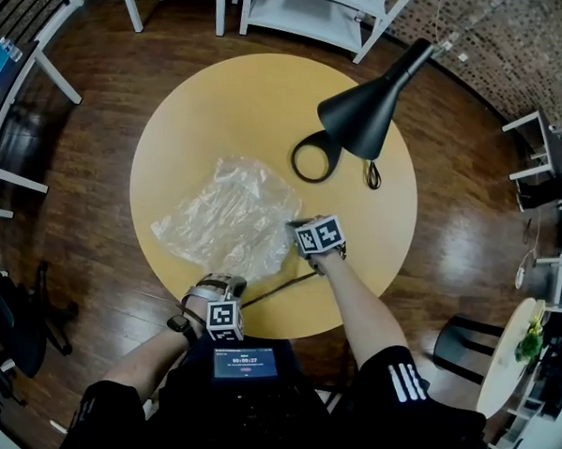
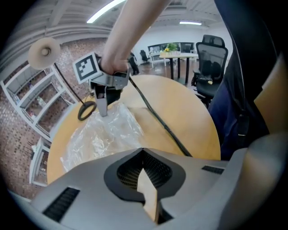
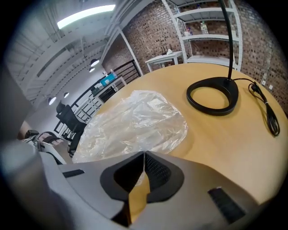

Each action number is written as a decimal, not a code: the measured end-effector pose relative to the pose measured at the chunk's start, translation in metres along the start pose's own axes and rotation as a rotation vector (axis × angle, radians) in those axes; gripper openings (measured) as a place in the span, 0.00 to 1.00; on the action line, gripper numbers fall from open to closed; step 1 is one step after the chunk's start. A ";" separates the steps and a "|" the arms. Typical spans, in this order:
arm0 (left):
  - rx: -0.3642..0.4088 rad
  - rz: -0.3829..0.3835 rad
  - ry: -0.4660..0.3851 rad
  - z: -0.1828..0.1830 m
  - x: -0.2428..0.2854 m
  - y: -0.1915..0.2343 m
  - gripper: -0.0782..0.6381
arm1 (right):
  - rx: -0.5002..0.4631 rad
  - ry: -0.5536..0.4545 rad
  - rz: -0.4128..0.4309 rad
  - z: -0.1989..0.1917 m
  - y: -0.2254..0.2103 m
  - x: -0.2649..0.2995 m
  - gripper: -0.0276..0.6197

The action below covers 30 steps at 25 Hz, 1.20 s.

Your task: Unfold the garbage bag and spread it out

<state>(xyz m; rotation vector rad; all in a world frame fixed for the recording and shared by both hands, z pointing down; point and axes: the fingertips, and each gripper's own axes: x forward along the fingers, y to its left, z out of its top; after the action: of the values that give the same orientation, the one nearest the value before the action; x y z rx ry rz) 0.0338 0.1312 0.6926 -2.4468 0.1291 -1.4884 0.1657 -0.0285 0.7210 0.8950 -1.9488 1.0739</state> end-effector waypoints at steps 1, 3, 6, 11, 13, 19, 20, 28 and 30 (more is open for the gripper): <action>0.004 -0.010 -0.004 0.007 -0.001 -0.002 0.11 | -0.012 0.014 -0.024 -0.004 -0.004 0.000 0.08; 0.004 -0.035 -0.013 0.019 0.000 -0.008 0.11 | -0.033 0.040 -0.077 -0.012 -0.014 0.002 0.08; -0.008 -0.057 -0.013 0.027 0.010 -0.014 0.12 | -0.058 0.066 -0.150 -0.020 -0.027 0.003 0.08; -0.041 -0.099 0.061 -0.006 0.044 -0.029 0.12 | -0.048 0.066 -0.175 -0.022 -0.030 0.005 0.09; -0.090 -0.087 0.030 -0.005 0.041 -0.022 0.12 | -0.033 0.060 -0.165 -0.021 -0.028 0.006 0.10; -0.179 -0.021 -0.084 0.016 -0.010 0.000 0.29 | 0.022 0.003 -0.103 -0.018 -0.029 -0.006 0.21; -0.190 -0.016 -0.106 0.018 -0.018 0.000 0.32 | 0.021 -0.006 -0.093 -0.017 -0.028 -0.009 0.24; -0.325 0.167 -0.096 -0.032 -0.059 0.055 0.34 | -0.079 -0.116 -0.093 0.002 -0.006 -0.055 0.29; -0.360 0.172 -0.018 -0.066 -0.047 0.078 0.34 | -0.182 -0.131 -0.089 0.009 0.020 -0.063 0.29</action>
<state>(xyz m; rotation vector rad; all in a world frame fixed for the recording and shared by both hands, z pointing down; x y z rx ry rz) -0.0415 0.0546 0.6590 -2.6374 0.6376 -1.4724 0.1778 -0.0145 0.6572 0.9609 -2.0553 0.7907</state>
